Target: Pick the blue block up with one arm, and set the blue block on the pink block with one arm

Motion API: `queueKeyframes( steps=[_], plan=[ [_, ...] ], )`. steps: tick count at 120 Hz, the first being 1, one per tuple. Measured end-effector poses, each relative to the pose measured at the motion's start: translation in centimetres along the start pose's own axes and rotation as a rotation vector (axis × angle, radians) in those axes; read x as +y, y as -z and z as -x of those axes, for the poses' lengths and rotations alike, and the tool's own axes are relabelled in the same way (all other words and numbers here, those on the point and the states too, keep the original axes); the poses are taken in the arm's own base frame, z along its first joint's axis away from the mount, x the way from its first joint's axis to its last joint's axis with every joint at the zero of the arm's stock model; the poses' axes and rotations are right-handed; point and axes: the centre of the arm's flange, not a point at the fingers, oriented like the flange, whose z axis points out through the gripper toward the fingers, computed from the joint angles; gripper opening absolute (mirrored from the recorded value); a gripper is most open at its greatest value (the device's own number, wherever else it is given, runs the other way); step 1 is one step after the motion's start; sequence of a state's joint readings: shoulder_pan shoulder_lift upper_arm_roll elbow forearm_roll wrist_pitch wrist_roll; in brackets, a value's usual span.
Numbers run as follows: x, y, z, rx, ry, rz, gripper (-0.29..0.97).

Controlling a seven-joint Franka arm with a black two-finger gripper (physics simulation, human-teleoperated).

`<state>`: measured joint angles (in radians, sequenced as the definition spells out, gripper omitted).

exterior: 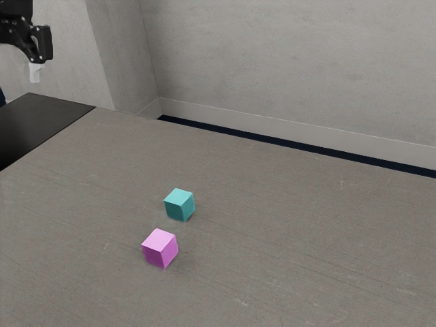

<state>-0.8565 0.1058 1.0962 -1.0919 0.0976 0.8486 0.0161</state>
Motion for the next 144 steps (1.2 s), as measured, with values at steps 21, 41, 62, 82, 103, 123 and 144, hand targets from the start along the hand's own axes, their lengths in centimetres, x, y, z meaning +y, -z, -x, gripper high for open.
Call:
queueKeyframes(
  steps=[21,41,62,82,103,123,144],
  plan=[
    [13.1,-0.4,-4.3,0.164,-0.175,-0.088,0.68],
    [11.7,-9.9,-20.7,0.098,-0.073,-0.033,0.68],
    [12.1,-18.6,-26.6,0.033,-0.048,-0.015,0.68],
    [12.5,-22.4,-28.3,0.054,-0.023,-0.011,0.68],
    [12.6,-28.0,-29.7,0.041,0.024,0.006,0.68],
    [15.7,-29.6,-31.4,0.109,0.002,0.023,0.68],
    [20.6,-30.7,-32.8,0.162,-0.072,0.022,0.68]
  ],
)
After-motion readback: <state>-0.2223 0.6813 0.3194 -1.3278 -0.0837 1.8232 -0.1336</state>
